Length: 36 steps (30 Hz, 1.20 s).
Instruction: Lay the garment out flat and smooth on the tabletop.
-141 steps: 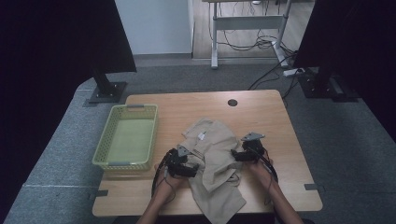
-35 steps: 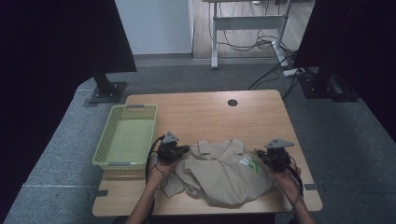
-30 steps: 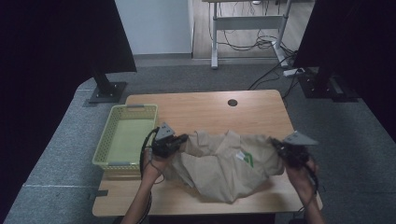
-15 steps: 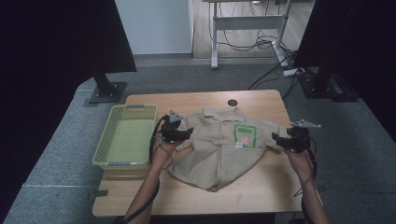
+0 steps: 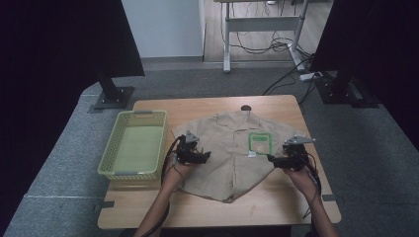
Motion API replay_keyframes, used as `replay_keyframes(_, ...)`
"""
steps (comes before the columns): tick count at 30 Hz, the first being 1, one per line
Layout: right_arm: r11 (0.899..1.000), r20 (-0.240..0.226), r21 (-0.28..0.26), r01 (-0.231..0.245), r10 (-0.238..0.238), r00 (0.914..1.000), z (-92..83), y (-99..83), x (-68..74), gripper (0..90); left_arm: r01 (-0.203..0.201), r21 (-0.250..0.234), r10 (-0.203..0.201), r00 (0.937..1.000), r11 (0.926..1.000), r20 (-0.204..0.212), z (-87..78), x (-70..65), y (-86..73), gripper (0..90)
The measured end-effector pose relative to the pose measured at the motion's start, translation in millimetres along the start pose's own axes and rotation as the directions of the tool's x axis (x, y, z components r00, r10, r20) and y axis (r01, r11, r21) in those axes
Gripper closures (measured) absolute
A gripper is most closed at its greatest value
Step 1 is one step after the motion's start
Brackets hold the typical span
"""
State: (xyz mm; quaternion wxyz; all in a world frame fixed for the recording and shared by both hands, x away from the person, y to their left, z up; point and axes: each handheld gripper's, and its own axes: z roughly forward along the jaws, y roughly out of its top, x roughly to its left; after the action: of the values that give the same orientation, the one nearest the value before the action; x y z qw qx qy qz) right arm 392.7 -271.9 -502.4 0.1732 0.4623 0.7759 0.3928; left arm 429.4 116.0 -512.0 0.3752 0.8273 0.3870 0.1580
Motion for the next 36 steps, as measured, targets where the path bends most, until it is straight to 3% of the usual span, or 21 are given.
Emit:
replay_keyframes(10,0.998,-0.079,0.038,0.041,-0.038,0.9962,24.8,-2.5,34.3,13.2,-0.007,0.062,0.008,0.9998,0.9981,-0.017,14.8,0.4,-31.9,18.2)
replay_keyframes(12,0.997,-0.097,0.052,0.060,-0.055,0.9938,31.1,-3.5,43.3,13.0,-0.007,0.040,0.008,0.9998,0.9992,-0.019,15.2,1.8,-36.5,16.1)
replay_keyframes(17,0.994,-0.133,0.068,0.086,-0.077,0.9882,44.7,-3.7,62.6,10.6,-0.014,0.036,0.014,0.9997,0.9993,-0.019,13.4,1.4,-38.7,15.9)
replay_keyframes(22,0.991,-0.151,0.070,0.111,-0.100,0.9834,55.6,2.4,86.1,8.3,0.021,0.037,-0.019,0.9984,0.9991,-0.053,11.5,-1.9,-40.7,14.7)
replay_keyframes(26,0.985,-0.175,0.067,0.159,-0.145,0.9739,62.2,7.3,108.1,7.6,0.036,0.036,-0.034,0.9969,0.9987,-0.071,10.0,-4.4,-42.1,14.6)
replay_keyframes(29,0.981,-0.167,0.073,0.180,-0.166,0.9718,66.0,8.0,118.5,7.6,0.039,0.037,-0.036,0.9966,0.9986,-0.074,9.7,-4.8,-42.3,14.5)
replay_keyframes(30,0.973,-0.149,0.083,0.216,-0.202,0.9678,72.7,6.5,130.6,8.0,0.042,0.037,-0.039,0.9962,0.9984,-0.078,9.6,-5.2,-42.5,14.5)
replay_keyframes(34,0.948,-0.084,0.134,0.290,-0.280,0.9562,81.4,-0.4,143.0,12.3,0.043,0.036,-0.040,0.9959,0.9984,-0.081,9.6,-5.1,-42.5,14.6)
replay_keyframes(35,0.943,-0.059,0.141,0.301,-0.296,0.9534,82.0,-2.5,144.3,12.1,0.045,0.036,-0.042,0.9956,0.9983,-0.084,9.5,-4.8,-42.5,14.7)
replay_keyframes(36,0.945,-0.034,0.136,0.299,-0.297,0.9543,80.6,-3.5,143.9,13.5,0.048,0.036,-0.045,0.9952,0.9982,-0.087,9.5,-4.6,-42.5,14.8)
